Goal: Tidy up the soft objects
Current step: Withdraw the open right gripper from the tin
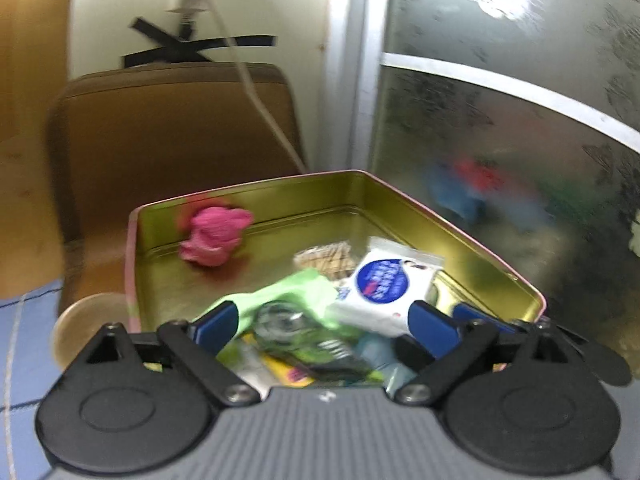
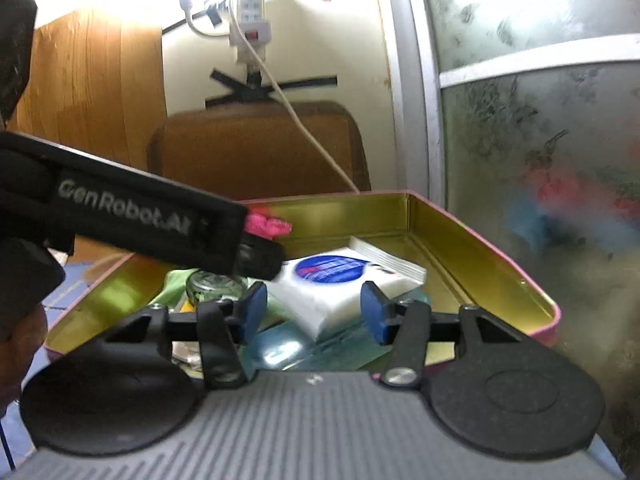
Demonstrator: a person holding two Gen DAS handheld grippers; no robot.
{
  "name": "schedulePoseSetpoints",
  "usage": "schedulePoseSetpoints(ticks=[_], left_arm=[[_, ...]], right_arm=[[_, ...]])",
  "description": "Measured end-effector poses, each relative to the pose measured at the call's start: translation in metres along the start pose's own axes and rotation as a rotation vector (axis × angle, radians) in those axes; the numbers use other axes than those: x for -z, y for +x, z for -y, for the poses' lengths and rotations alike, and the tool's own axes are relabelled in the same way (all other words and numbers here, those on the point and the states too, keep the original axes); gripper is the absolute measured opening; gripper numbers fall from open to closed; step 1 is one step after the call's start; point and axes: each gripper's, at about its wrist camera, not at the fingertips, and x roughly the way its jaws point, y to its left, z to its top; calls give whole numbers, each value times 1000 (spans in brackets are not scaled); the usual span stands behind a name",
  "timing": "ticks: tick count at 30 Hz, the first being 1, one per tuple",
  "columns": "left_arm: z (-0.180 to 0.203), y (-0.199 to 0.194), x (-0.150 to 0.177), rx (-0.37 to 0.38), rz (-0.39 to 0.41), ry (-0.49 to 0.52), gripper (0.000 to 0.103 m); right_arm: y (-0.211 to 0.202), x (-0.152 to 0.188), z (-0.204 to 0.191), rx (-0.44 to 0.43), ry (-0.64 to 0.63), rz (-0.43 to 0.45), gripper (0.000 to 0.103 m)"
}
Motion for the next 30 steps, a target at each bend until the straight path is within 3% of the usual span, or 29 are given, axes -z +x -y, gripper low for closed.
schedulePoseSetpoints(ticks=[8, 19, 27, 30], left_arm=[[-14, -48, 24, -124, -17, -11, 100], [-48, -109, 74, -233, -33, -99, 103], [-62, -130, 108, -263, -50, -160, 103], [-65, -135, 114, -281, -44, -161, 103]], right_arm=[[-38, -2, -15, -41, 66, 58, 56], [-82, 9, -40, -87, 193, 23, 66], [-100, 19, -65, -88, 236, -9, 67], [-105, 21, -73, -87, 243, -9, 72]])
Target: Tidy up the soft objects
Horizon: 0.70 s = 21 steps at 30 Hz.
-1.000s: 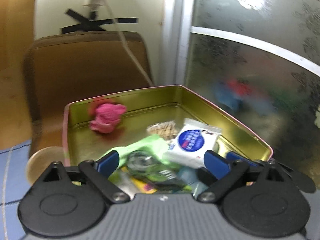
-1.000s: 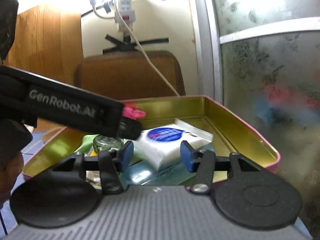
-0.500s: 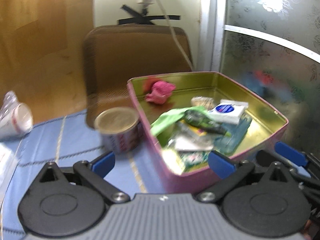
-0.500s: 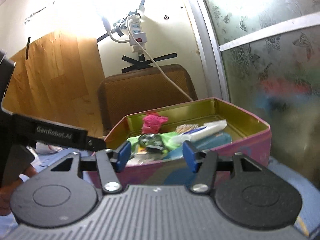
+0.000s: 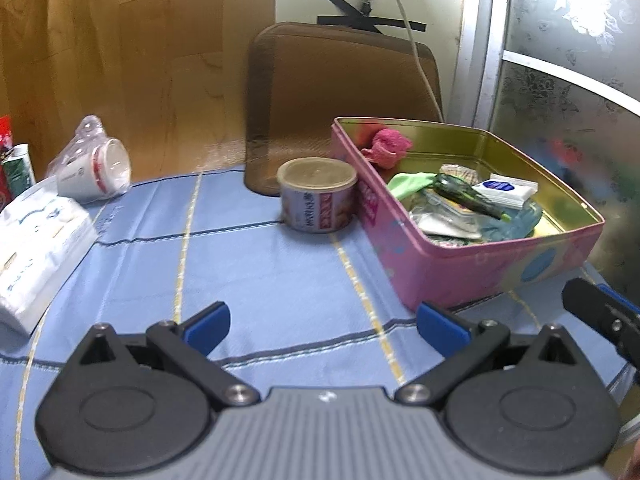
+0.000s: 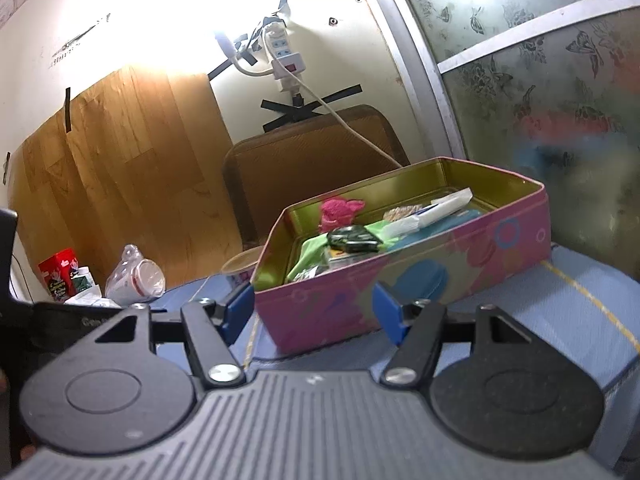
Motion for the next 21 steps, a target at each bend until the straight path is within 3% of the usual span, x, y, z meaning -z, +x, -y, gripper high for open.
schedulePoseSetpoints(ticks=[9, 21], left_arm=[[-8, -11, 9, -82, 63, 25, 103], [-8, -17, 13, -98, 92, 62, 103]], right_arm=[[-1, 3, -20, -6, -29, -9, 78], [0, 6, -28, -41, -51, -41, 78]])
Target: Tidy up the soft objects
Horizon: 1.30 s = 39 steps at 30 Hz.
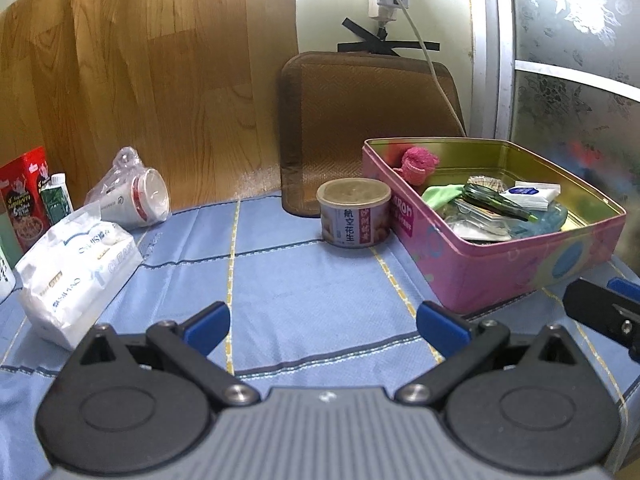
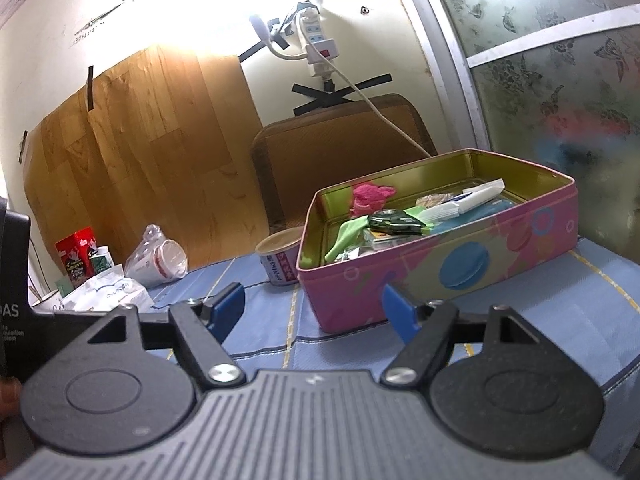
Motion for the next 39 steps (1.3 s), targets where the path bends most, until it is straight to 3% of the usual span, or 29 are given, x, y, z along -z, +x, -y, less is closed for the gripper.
schedulePoseSetpoints(ticks=[26, 39], left_arm=[[14, -13, 1, -17, 23, 65, 103], [15, -16, 1, 13, -11, 64, 103]], right_arm=[[-2, 2, 6, 6, 33, -1, 79], [-1, 2, 8, 8, 43, -3, 79]])
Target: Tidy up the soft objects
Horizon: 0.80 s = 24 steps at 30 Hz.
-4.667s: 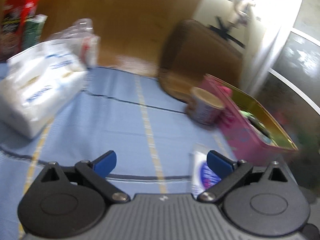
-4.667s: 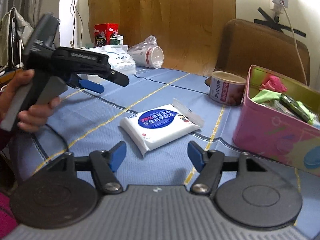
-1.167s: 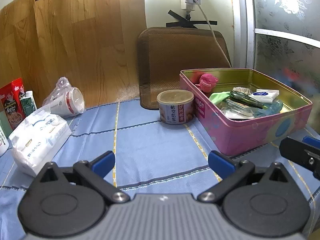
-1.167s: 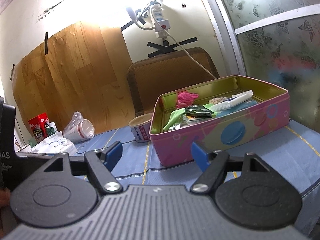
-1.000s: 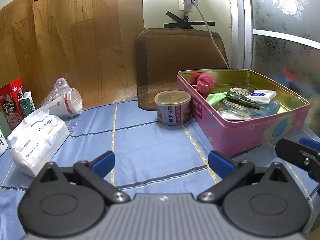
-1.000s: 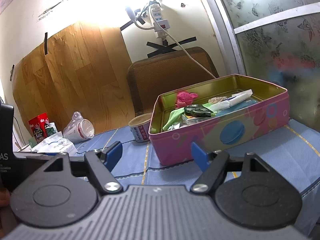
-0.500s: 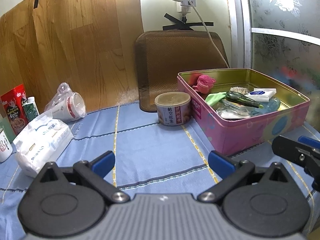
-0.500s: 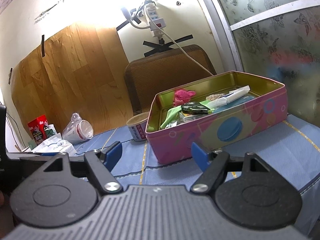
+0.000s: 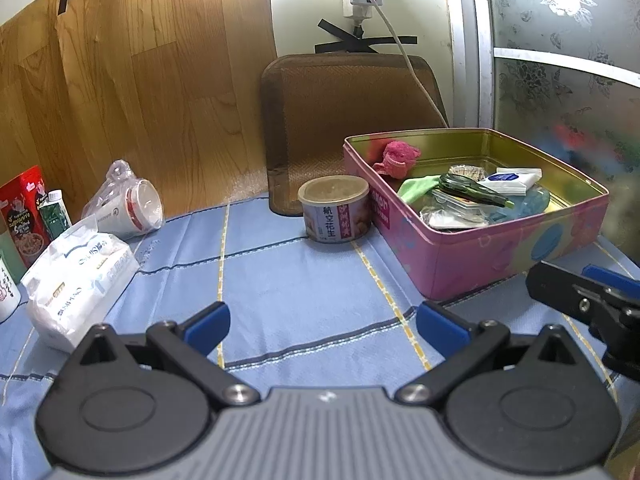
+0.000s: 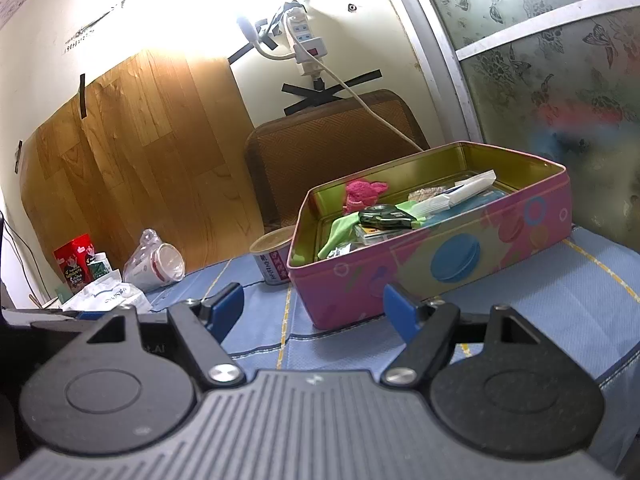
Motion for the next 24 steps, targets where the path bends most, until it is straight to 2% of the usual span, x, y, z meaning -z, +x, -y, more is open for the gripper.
schedulePoseSetpoints(ticks=[24], left_arm=[[3, 0, 2, 37, -19, 11, 103]], right_arm=[[3, 3, 4, 10, 22, -13, 81]])
